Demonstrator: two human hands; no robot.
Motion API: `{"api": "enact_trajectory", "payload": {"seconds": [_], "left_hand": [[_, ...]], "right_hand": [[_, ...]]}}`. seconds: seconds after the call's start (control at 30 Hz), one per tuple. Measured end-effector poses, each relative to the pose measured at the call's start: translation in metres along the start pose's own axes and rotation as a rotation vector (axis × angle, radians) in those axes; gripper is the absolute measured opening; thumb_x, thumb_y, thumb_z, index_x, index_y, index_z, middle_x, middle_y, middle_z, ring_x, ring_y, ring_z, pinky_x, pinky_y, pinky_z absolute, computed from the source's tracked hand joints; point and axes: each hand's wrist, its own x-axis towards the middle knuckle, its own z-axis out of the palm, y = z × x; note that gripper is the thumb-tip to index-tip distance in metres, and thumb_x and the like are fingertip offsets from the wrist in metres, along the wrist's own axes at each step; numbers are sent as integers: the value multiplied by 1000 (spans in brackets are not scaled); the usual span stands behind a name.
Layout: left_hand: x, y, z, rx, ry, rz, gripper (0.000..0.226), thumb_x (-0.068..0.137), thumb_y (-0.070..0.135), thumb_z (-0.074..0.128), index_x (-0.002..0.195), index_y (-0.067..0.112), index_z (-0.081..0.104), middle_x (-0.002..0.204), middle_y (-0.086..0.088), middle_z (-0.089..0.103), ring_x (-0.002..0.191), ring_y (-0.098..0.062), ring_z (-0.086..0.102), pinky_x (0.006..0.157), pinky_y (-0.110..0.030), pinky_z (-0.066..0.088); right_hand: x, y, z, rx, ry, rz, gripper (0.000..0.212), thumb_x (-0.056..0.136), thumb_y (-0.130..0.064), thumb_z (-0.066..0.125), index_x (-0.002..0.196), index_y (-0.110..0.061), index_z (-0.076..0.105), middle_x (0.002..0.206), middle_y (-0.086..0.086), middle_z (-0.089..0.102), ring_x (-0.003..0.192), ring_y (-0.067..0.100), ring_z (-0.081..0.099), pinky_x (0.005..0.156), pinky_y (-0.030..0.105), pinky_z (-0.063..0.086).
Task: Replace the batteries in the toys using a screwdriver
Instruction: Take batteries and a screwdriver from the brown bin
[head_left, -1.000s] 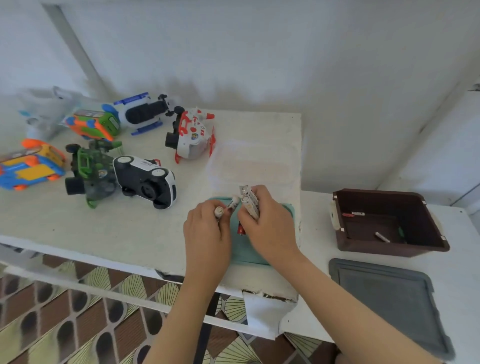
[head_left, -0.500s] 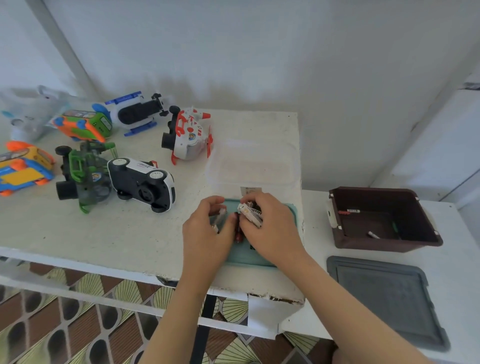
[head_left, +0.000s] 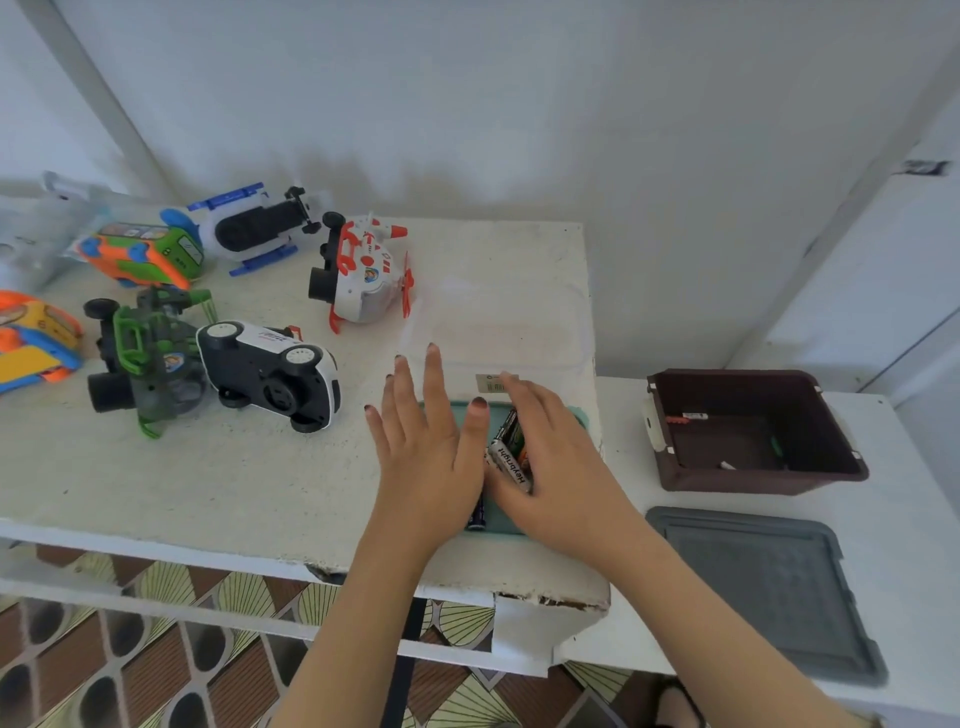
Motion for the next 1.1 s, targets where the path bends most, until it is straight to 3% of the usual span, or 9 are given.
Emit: {"api": "enact_trajectory", "payload": {"seconds": [0.17, 0.33, 0.5, 0.6, 0.67, 0.73, 0.87, 0.97, 1.1], "left_hand": [[-4, -7, 0, -2, 36, -143, 89, 76, 72, 1, 155, 31, -6, 163, -8, -9, 149, -19, -12, 116, -40, -14], [-12, -13, -4, 23, -50, -125, 93, 75, 73, 2, 156, 27, 4, 164, -5, 6, 150, -19, -4, 117, -38, -12], [-12, -12, 0, 254, -40, -63, 99, 71, 68, -10, 156, 22, 6, 163, -8, 7, 150, -21, -1, 118, -43, -10], [-10, -12, 2, 210, -31, 45, 94, 79, 65, -5, 154, 16, 22, 159, -3, 25, 148, -17, 16, 119, -37, -2], [-11, -11, 1, 6, 6, 84, 76, 90, 59, 16, 148, 15, 37, 146, -1, 45, 135, -12, 37, 112, -27, 21], [-10, -9, 0, -119, 53, 89, 61, 94, 47, 31, 143, 15, 44, 134, 1, 54, 121, -7, 46, 101, -24, 32], [-7, -8, -2, -131, 164, 146, 52, 92, 40, 40, 134, 14, 53, 121, 6, 56, 110, -7, 46, 98, -31, 36], [-6, 4, -4, -183, 232, 204, 50, 87, 44, 37, 126, 18, 57, 113, 13, 54, 103, 3, 43, 93, -8, 31], [-13, 45, 4, -252, 236, 302, 33, 88, 39, 40, 119, 35, 50, 115, 30, 49, 108, 11, 46, 92, -1, 30]], "right_hand": [[-12, 3, 2, -122, 3, 37, 79, 87, -56, 38, 153, -25, 6, 158, -1, 9, 143, 16, 11, 112, 22, 7], [-19, 6, -1, -306, -148, 106, 88, 82, -74, 4, 150, -23, -20, 158, -1, -23, 142, 15, -29, 113, 34, -24], [-15, -2, -3, -374, -202, 111, 91, 73, -70, -12, 149, -20, -20, 152, -1, -34, 136, 14, -40, 109, 42, -30], [-13, -1, 0, -330, -216, 69, 81, 80, -68, -11, 150, -27, -17, 156, 0, -27, 140, 12, -33, 112, 41, -26], [-12, 1, 0, -227, -200, 42, 74, 87, -67, -3, 151, -30, -13, 159, 2, -20, 144, 13, -24, 116, 35, -19], [-11, 1, -2, -101, -184, 44, 70, 92, -62, 9, 152, -30, -7, 160, 1, -16, 146, 13, -17, 117, 29, -11], [-15, 1, -6, 40, -62, 5, 58, 101, -47, 24, 153, -22, 19, 161, -2, 6, 147, 9, 1, 114, 18, -5], [-19, 7, -7, 78, 121, -66, 55, 100, -47, 26, 139, -15, 47, 147, 1, 43, 136, 4, 28, 110, 7, 8], [-30, 26, -16, 167, 266, -70, 40, 100, -36, 34, 129, -19, 55, 134, -6, 54, 128, -1, 40, 108, 15, 25]]}}
